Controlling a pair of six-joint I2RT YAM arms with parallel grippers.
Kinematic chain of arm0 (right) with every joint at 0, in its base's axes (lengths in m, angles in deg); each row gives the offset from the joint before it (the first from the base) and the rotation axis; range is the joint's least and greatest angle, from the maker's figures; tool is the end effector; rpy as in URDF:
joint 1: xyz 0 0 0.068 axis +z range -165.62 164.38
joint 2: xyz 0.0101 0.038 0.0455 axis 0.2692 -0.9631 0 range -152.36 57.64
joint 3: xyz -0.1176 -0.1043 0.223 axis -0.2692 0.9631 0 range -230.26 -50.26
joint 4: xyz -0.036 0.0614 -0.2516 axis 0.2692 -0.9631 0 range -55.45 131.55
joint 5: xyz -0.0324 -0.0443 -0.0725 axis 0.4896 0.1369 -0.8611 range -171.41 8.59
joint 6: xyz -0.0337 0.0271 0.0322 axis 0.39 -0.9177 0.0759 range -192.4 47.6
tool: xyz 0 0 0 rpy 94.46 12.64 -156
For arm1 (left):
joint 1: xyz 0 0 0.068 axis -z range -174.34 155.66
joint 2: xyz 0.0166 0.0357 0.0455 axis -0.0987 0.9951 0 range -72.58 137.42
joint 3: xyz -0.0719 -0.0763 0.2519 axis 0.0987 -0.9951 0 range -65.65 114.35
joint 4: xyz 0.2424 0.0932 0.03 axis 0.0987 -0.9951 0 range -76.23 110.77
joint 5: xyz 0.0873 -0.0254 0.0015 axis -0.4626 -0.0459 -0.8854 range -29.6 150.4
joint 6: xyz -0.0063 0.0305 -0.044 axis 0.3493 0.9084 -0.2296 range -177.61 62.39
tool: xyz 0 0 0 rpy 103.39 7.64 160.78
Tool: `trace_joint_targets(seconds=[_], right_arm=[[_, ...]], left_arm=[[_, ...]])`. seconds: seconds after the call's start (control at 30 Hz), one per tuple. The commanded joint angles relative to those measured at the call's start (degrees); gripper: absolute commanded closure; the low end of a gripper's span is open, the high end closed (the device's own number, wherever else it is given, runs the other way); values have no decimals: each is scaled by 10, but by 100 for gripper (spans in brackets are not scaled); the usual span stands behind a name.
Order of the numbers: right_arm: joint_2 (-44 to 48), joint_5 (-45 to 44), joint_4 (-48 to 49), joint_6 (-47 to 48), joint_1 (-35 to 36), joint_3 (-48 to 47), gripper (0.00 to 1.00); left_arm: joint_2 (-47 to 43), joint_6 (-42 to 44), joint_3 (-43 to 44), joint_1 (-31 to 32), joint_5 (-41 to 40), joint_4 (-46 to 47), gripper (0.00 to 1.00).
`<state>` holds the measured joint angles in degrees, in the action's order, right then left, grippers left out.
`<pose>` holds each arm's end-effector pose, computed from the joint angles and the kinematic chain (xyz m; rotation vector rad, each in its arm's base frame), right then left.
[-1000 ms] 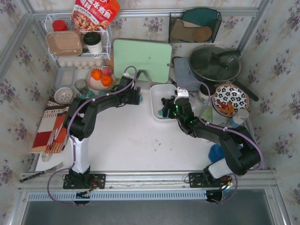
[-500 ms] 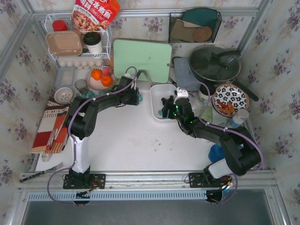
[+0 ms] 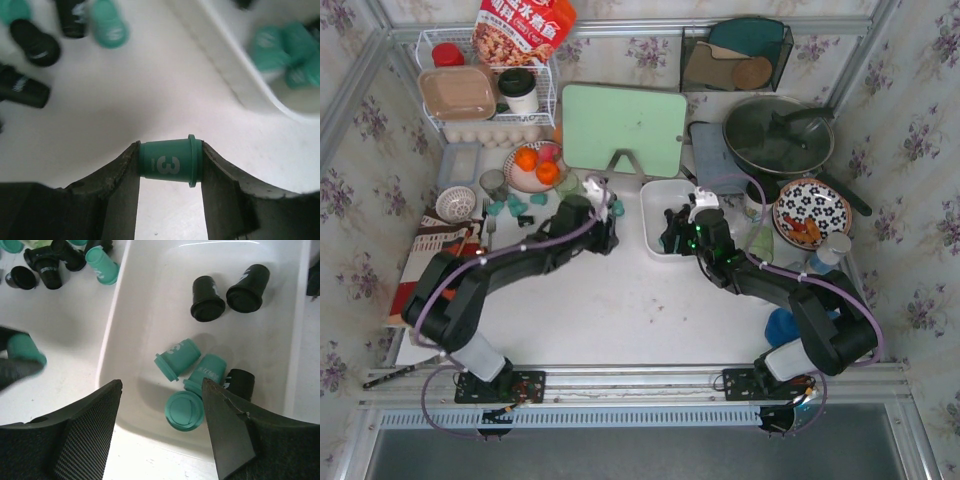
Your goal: Mix the coffee capsules in the storage basket
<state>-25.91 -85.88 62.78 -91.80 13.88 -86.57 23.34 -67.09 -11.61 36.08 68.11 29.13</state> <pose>0.2617 0.1448 0.1887 -0.1309 2.0496 0.4581 0.3088 -0.1868 0.1970 0.4778 2.1485 -0.5422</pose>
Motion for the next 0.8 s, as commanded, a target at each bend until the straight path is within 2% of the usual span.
trace_joint_targets(seconds=[0.0, 0.1, 0.23, 0.33, 0.47, 0.77], right_arm=[[2, 57, 27, -5, 1, -4, 28], [3, 86, 30, -7, 7, -7, 30], [6, 100, 25, -1, 32, -15, 30], [11, 111, 29, 1, 40, -16, 30], [18, 147, 51, 2, 48, -10, 31], [29, 244, 103, -4, 51, 3, 31]], left_arm=[[-70, 216, -101, 78, -18, 200, 67], [-93, 324, -145, 121, -18, 265, 67], [-106, 363, -162, 142, -10, 287, 68], [-101, 391, -181, 167, -66, 334, 72], [-82, 473, -195, 213, -151, 380, 73], [-82, 493, -217, 228, -162, 438, 74]])
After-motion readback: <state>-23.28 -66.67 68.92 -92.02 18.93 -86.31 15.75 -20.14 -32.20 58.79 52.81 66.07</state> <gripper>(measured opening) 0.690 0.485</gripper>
